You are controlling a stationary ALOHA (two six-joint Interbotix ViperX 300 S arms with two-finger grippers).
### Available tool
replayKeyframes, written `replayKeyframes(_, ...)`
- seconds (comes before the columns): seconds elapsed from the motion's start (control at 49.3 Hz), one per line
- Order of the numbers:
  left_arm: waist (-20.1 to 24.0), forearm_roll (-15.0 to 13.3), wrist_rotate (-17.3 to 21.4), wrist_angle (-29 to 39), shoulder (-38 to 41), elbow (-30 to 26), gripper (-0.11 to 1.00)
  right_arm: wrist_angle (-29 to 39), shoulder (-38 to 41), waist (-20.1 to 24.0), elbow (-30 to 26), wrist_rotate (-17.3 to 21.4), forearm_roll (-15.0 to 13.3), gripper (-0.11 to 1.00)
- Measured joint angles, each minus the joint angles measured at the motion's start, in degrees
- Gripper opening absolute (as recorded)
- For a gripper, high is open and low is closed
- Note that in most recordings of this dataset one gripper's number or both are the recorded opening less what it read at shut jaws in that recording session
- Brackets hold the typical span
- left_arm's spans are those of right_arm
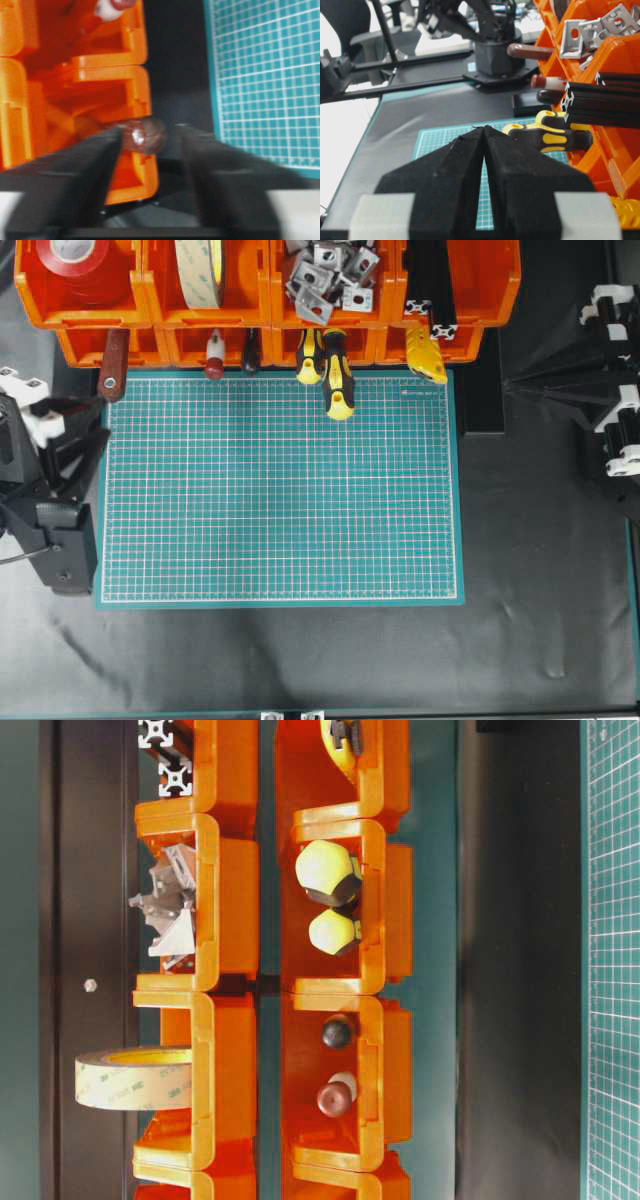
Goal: Pick red screwdriver from container rack with left arm.
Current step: 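Pull the wooden-handled putty knife out of the rack with the left gripper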
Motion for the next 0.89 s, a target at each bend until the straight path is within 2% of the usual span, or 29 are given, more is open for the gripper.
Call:
replayKeyframes(0.081,0.7,0.0,-0.5,-0.8,0.0,0.8,0.84,0.0,-0.1,0.1,0.0,0.0,0.0,-0.01)
replayKeyframes(0.142,1.8,0.0,-1.4,-1.2,0.0,1.4,0.90,0.0,-0.1,0.1,0.0,0.0,0.1,-0.01)
replayKeyframes(0.527,9.5,0.0,-2.4,-8.1,-1.4,4.7,0.89,0.0,-0.4,0.2,0.0,0.0,0.1,-0.01)
replayKeyframes(0.892,11.9,0.0,-2.5,-9.8,-1.4,5.6,0.85,0.0,-1.0,1.2,0.0,0.0,0.0,-0.01)
